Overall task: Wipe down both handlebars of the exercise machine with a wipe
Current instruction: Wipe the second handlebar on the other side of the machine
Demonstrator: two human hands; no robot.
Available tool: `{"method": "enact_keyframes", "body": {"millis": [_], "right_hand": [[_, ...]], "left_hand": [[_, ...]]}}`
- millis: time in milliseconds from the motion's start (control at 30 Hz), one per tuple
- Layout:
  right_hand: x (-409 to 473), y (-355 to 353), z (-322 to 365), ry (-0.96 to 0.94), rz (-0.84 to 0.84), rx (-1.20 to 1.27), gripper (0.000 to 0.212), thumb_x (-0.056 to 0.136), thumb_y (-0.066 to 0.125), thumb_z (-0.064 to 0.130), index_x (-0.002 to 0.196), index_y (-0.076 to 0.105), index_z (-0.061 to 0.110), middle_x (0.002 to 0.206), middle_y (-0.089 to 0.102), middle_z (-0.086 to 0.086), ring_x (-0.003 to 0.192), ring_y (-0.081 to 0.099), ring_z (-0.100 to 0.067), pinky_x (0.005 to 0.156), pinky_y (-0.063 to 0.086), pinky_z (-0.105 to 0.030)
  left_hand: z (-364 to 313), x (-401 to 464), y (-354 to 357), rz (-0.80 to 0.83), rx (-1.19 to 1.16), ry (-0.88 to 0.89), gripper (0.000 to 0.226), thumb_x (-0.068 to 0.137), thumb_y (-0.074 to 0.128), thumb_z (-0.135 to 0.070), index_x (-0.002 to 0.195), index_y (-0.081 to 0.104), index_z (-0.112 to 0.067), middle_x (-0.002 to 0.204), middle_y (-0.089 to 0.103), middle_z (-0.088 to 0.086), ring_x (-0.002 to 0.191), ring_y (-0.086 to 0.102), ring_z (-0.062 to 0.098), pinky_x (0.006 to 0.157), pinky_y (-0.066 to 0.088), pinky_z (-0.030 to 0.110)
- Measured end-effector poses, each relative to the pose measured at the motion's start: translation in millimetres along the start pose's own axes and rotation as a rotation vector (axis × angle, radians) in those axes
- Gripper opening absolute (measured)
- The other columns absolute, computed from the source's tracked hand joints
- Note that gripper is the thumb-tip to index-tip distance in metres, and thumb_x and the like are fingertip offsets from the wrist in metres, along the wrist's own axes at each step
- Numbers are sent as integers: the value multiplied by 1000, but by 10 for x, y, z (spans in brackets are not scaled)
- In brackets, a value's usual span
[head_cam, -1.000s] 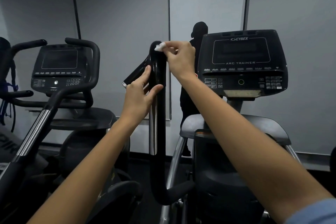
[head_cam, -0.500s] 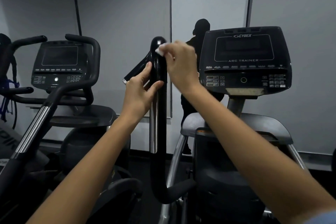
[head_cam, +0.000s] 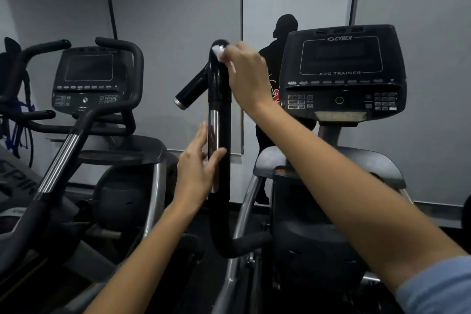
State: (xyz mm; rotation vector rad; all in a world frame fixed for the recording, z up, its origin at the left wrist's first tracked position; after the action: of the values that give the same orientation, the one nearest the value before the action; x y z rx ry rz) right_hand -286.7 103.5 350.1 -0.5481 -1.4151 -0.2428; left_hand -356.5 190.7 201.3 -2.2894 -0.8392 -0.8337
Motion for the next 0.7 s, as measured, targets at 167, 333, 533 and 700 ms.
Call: {"method": "enact_keyframes", "body": {"millis": [167,333,533,700], "right_hand": [[-346,-25,51,-106,-57,37,8,85,62,6,91,68,5,75,61,-11,63,59,-27,56,54,-39],[-78,6,122,-73,-11,-97,15,88,55,10,94,68,6,88,61,-10,79,57,-25,58,52,-35],[-766,55,204,-344,-64,-293,25,75,55,-7,90,70,8,94,67,-8,79,63,-20,48,54,-24],[-600,-68,254,-441,-118,-353,44,71,67,-4,112,66,12,76,64,0,66,59,-17,46,47,-21]], "left_hand": [[104,-169,42,-39,-73,-92,58,87,62,-16,140,38,-15,123,59,0,109,52,3,97,42,21],[90,-163,51,-37,-51,-85,56,87,62,-13,139,39,-14,97,54,-19,96,53,-5,89,40,13],[97,-188,43,-32,-107,-99,54,88,61,-12,138,40,-14,129,56,-3,117,53,4,101,38,17],[89,-185,47,-29,-119,-104,55,88,61,-13,139,40,-14,130,55,-1,121,51,12,101,39,21]]}}
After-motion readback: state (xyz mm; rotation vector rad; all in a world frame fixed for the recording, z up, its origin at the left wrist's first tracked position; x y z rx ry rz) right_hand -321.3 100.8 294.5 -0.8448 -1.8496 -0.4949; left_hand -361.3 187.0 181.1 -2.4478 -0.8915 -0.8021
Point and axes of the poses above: each hand's wrist, its own x-axis towards the middle knuckle, its own y-axis out of the palm, z = x × y, the point moved 5 cm from there along x, towards the middle knuckle
